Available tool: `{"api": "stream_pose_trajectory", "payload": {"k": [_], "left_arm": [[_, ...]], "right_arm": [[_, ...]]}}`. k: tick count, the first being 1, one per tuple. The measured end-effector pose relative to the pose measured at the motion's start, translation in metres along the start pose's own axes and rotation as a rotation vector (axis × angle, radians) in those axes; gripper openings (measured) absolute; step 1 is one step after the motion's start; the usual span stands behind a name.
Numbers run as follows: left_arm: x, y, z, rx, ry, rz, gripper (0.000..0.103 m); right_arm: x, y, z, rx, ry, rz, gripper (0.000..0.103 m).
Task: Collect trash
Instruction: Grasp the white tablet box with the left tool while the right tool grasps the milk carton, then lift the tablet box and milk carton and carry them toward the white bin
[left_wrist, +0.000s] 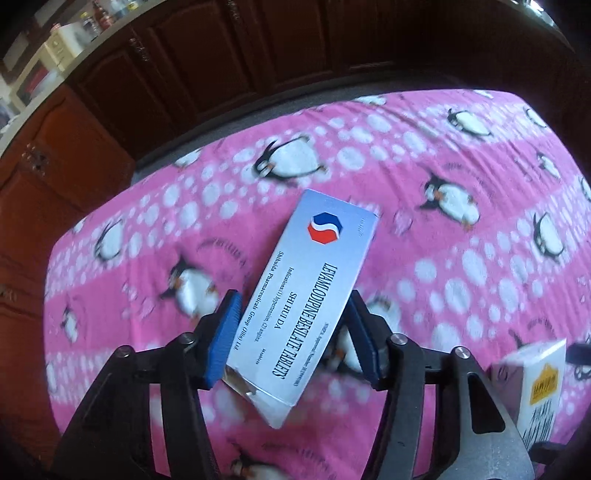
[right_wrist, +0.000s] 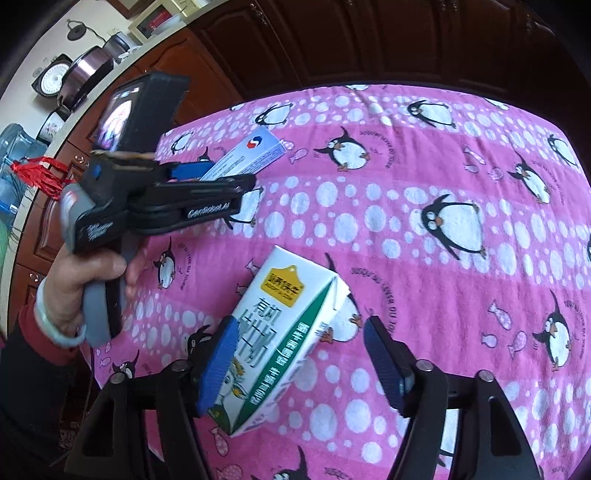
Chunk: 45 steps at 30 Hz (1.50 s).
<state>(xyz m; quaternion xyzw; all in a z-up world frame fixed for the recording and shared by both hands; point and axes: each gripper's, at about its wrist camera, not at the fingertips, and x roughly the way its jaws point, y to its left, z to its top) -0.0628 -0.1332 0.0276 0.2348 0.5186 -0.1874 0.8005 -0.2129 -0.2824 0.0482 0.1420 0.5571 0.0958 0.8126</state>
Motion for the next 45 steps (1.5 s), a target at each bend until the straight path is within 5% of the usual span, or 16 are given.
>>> {"api": "stream_pose_trajectory", "payload": {"k": [7, 11, 15, 18, 22, 30, 45], "left_arm": [[-0.021, 0.030, -0.043, -0.138, 0.033, 0.004, 0.051], [-0.027, 0.033, -0.059, -0.145, 0.037, -0.002, 0.051], [-0.027, 0.032, -0.062, -0.174, 0.046, -0.035, 0.051], [-0.023, 0.025, -0.059, -0.184, 0.063, -0.033, 0.051], [-0.013, 0.030, -0.055, -0.192, 0.075, -0.031, 0.052], [-0.024, 0.018, -0.053, -0.164, 0.043, -0.043, 0.048], [-0.101, -0.058, -0.014, -0.055, -0.105, -0.116, 0.047]], "right_arm": [[0.033, 0.030, 0.003, -0.007, 0.032, -0.056, 0.073], [0.038, 0.045, 0.000, -0.129, 0.026, -0.118, 0.073], [0.027, 0.040, 0.007, -0.261, 0.010, -0.270, 0.071], [0.020, 0.021, 0.014, -0.160, 0.032, -0.180, 0.071], [0.018, 0.008, 0.013, -0.095, 0.020, -0.164, 0.071], [-0.007, 0.012, -0.003, -0.111, -0.033, -0.069, 0.059], [-0.117, -0.062, -0.013, 0.020, -0.233, -0.071, 0.057]]}}
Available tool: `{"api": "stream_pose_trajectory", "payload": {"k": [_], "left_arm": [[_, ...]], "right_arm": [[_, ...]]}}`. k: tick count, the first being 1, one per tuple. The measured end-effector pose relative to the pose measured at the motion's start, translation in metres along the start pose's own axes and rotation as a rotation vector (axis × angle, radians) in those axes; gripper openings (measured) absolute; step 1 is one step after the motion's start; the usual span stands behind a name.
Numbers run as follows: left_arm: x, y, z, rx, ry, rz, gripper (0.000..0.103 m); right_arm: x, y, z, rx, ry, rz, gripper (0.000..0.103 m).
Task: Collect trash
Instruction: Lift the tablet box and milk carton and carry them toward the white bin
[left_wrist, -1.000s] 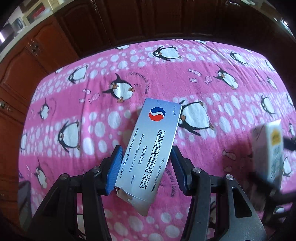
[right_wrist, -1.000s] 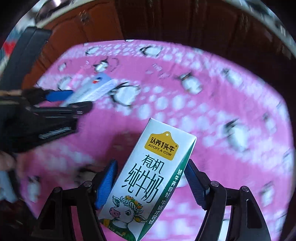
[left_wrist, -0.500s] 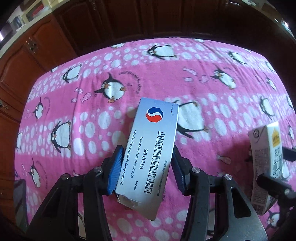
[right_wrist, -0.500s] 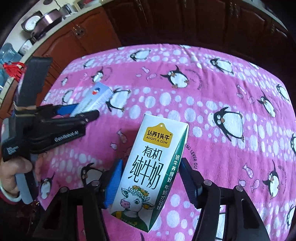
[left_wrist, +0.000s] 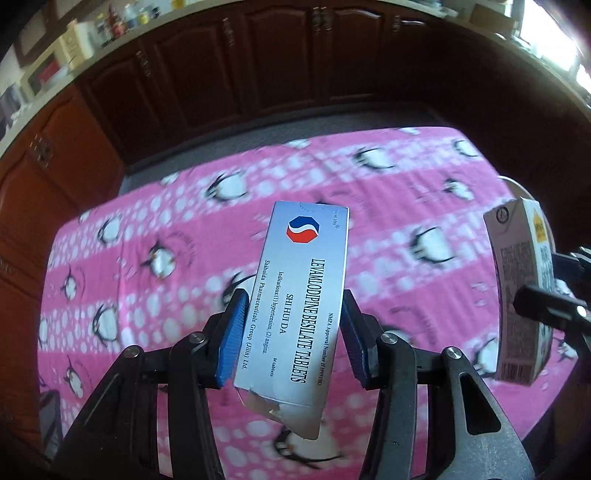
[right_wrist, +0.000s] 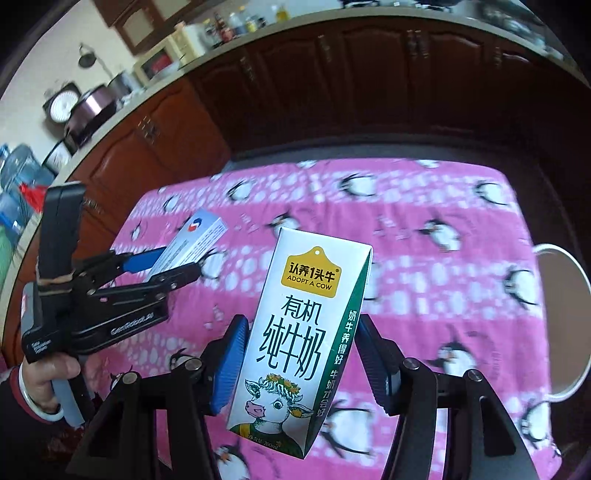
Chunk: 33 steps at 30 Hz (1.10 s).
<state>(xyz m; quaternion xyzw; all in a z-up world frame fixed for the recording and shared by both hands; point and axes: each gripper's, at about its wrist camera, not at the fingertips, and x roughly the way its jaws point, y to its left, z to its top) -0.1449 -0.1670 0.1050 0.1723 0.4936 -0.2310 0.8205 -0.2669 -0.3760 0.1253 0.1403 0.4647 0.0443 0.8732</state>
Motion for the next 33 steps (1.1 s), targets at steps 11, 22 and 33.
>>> {"api": "stream_pose_trajectory", "payload": {"k": [11, 22, 33], "left_arm": [[-0.005, -0.097, 0.038, 0.123, -0.006, -0.094, 0.021], [0.014, -0.145, 0.060, 0.168, 0.030, -0.163, 0.022], [0.027, -0.079, 0.059, 0.005, 0.130, -0.186, 0.034]], "right_arm": [[-0.054, -0.091, -0.013, 0.143, -0.092, -0.097, 0.057], [-0.074, -0.168, -0.039, 0.286, -0.101, -0.141, 0.056], [-0.057, -0.159, -0.033, 0.260, -0.081, -0.093, 0.056]]}}
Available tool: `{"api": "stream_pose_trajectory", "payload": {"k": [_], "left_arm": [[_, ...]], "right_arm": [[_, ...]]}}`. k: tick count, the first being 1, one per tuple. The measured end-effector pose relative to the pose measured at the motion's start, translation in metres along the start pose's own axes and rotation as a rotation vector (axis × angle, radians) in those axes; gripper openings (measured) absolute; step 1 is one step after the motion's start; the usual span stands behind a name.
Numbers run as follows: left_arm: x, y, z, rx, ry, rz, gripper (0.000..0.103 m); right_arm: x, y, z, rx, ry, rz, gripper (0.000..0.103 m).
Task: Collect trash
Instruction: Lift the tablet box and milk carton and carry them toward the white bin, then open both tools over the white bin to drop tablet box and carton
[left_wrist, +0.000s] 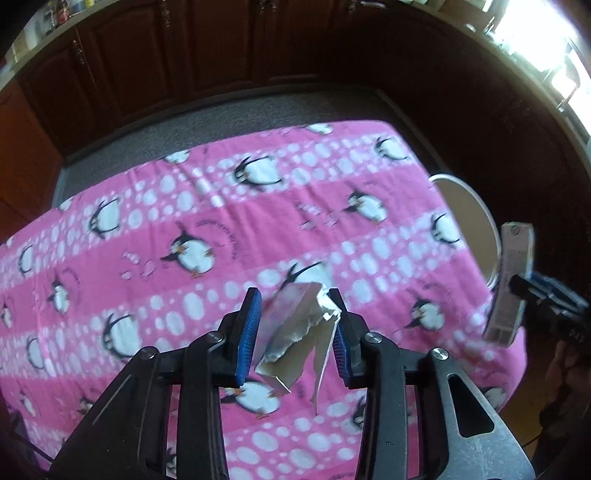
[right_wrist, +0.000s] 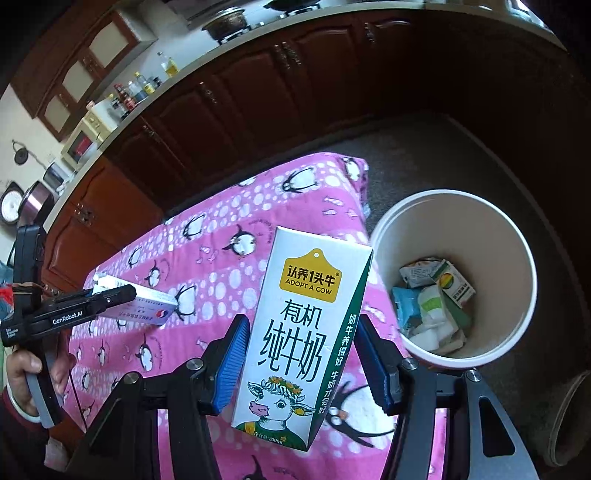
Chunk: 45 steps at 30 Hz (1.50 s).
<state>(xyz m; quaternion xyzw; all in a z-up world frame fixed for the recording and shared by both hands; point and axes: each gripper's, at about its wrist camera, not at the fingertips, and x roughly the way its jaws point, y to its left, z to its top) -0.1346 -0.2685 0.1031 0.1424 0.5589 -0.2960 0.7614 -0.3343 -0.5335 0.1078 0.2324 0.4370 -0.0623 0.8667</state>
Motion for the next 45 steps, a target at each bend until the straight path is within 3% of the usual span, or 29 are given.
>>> {"api": "stream_pose_trajectory", "payload": {"k": [5, 10, 13, 14, 15, 23, 30, 37, 43, 45], "left_arm": [[0.004, 0.026, -0.012, -0.028, 0.027, 0.075, 0.035], [0.003, 0.044, -0.022, -0.053, 0.021, 0.037, 0.034], [0.001, 0.039, -0.026, -0.026, 0.013, 0.011, 0.023], [-0.001, 0.035, -0.025, -0.020, 0.010, 0.002, 0.014], [-0.003, 0.031, -0.025, -0.012, 0.007, -0.001, 0.014], [-0.024, -0.025, -0.002, 0.070, -0.057, -0.117, 0.014], [-0.018, -0.110, 0.031, 0.164, -0.076, -0.241, 0.015], [0.010, -0.188, 0.052, 0.262, -0.084, -0.266, 0.015], [0.041, -0.223, 0.062, 0.289, -0.069, -0.264, 0.015], [0.048, -0.227, 0.064, 0.283, -0.060, -0.267, 0.015]], "right_arm": [[0.004, 0.010, 0.000, -0.016, 0.002, 0.014, 0.056], [0.008, 0.016, 0.000, -0.024, 0.010, 0.015, 0.056], [0.007, 0.017, 0.002, -0.024, 0.002, 0.014, 0.055], [0.005, 0.017, 0.002, -0.025, -0.002, 0.013, 0.055], [0.004, 0.016, 0.003, -0.024, -0.006, 0.011, 0.055], [-0.012, -0.012, 0.012, 0.016, -0.042, -0.042, 0.055], [-0.027, -0.062, 0.025, 0.086, -0.084, -0.159, 0.055], [-0.014, -0.108, 0.028, 0.152, -0.062, -0.221, 0.053], [0.000, -0.134, 0.029, 0.178, -0.042, -0.261, 0.049], [-0.003, -0.143, 0.027, 0.212, -0.047, -0.239, 0.049]]}}
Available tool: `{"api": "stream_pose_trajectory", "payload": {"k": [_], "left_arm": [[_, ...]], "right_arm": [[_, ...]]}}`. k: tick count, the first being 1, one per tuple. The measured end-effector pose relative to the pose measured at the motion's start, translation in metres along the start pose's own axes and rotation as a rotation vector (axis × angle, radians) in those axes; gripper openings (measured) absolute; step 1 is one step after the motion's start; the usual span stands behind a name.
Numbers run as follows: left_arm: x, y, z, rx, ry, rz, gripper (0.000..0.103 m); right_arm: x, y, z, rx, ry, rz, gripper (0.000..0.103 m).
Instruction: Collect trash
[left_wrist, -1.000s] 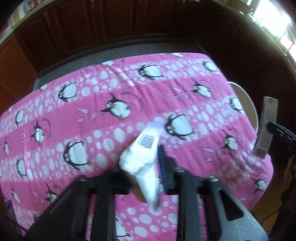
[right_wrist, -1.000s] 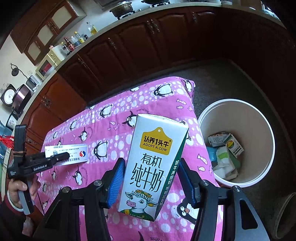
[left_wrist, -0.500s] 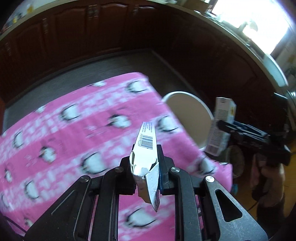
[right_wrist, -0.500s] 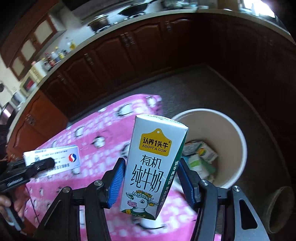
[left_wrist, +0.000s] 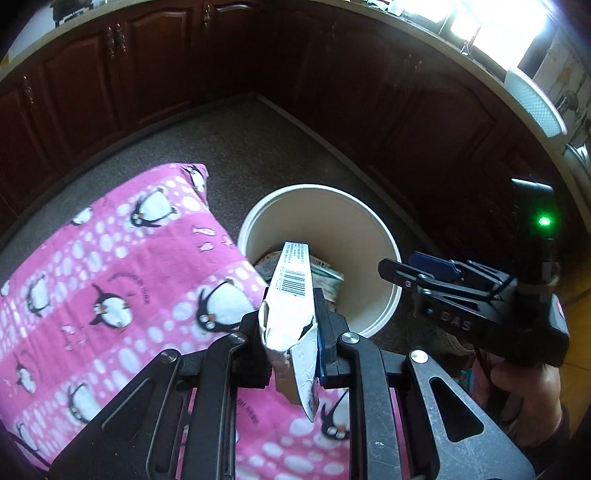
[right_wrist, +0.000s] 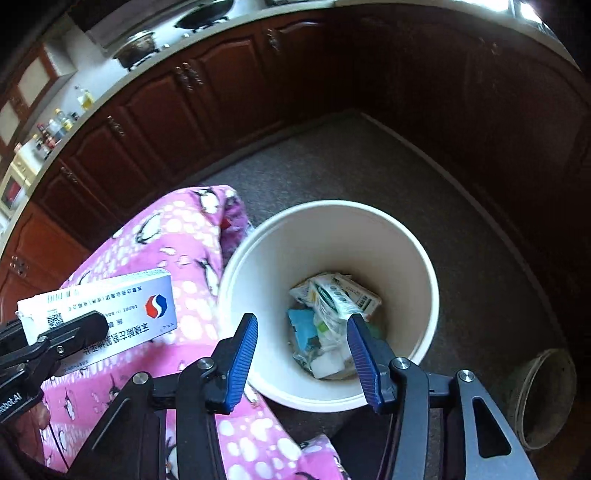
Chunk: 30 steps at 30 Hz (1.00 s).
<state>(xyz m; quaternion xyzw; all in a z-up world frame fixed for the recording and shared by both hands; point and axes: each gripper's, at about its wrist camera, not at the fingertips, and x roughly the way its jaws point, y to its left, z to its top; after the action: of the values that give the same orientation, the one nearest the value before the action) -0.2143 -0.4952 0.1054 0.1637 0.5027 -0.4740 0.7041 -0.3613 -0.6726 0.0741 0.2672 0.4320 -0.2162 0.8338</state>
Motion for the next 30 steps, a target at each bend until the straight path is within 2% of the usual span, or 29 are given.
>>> {"api": "stream_pose_trajectory", "payload": {"k": [7, 9, 11, 17, 23, 28, 30], "left_arm": [[0.028, -0.003, 0.005, -0.005, 0.037, -0.005, 0.017], [0.034, -0.002, 0.005, -0.011, 0.042, -0.007, 0.025], [0.038, 0.000, 0.003, -0.017, 0.044, -0.011, 0.039], [0.042, -0.001, 0.000, -0.014, 0.017, -0.009, 0.051], [0.025, -0.001, -0.011, 0.002, -0.023, 0.038, 0.054], [0.000, -0.002, -0.023, 0.016, -0.088, 0.121, 0.054], [-0.011, -0.004, -0.027, 0.018, -0.114, 0.145, 0.054]], "right_arm": [[0.001, -0.017, -0.009, 0.060, 0.030, 0.014, 0.052], [0.001, -0.020, -0.012, 0.076, 0.032, 0.012, 0.054], [0.002, -0.021, -0.015, 0.082, 0.042, 0.014, 0.054], [0.001, -0.016, -0.021, 0.074, 0.049, 0.015, 0.054], [-0.006, -0.006, -0.028, 0.067, 0.034, 0.025, 0.057], [-0.027, 0.006, -0.035, 0.073, -0.047, 0.018, 0.068], [-0.037, 0.014, -0.036, 0.062, -0.085, 0.011, 0.069]]}}
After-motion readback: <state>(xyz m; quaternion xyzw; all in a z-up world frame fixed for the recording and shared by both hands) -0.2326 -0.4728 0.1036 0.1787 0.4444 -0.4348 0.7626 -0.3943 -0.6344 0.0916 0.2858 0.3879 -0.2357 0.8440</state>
